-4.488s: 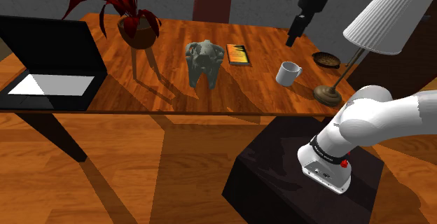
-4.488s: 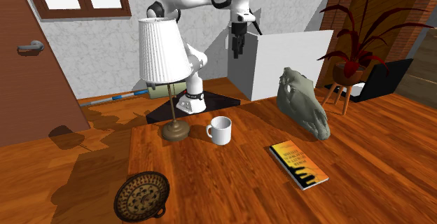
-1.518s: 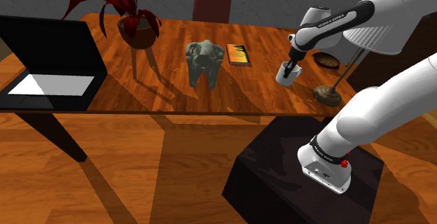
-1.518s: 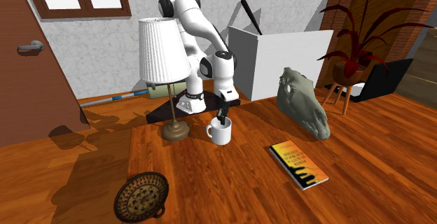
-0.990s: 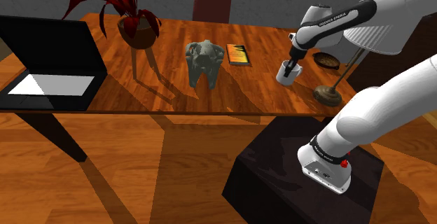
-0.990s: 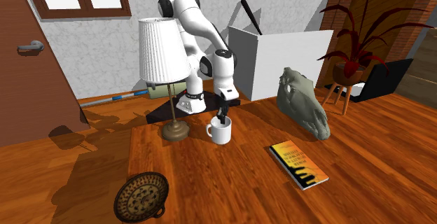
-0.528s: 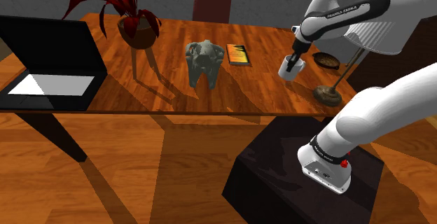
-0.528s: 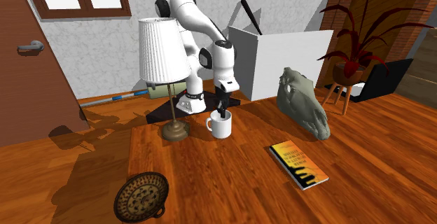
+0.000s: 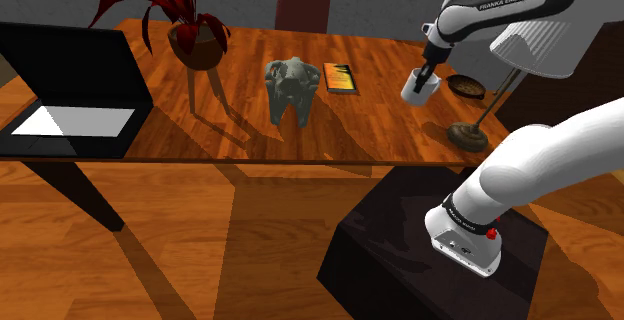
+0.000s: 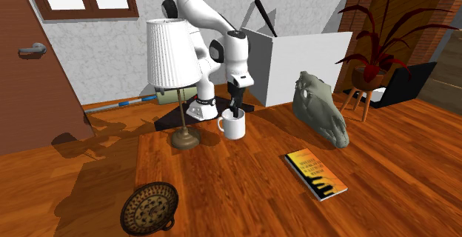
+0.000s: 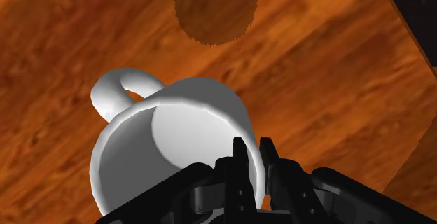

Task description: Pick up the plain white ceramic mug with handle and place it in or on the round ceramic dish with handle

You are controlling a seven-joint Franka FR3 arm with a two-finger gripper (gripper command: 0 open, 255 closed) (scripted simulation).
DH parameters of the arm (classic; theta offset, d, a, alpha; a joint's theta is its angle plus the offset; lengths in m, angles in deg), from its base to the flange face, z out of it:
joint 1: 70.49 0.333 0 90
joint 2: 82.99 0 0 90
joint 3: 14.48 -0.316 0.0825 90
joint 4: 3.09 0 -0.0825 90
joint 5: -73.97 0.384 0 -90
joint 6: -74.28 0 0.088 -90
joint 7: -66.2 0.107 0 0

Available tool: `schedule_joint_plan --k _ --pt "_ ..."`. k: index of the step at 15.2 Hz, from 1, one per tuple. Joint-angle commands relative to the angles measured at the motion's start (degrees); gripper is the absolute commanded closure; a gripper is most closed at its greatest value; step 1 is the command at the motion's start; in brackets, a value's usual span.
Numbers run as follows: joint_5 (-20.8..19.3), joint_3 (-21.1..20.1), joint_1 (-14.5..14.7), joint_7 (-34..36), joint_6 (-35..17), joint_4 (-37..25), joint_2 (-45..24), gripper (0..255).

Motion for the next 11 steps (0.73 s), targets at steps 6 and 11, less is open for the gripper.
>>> schedule_joint_plan --k 6,11 --pt "0.2 -1.4 -0.1 0.4 5.9 -3.5 2.4 255" --pt "-0.1 4.7 -1.5 -7.6 6.2 -8.7 -1.8 255"
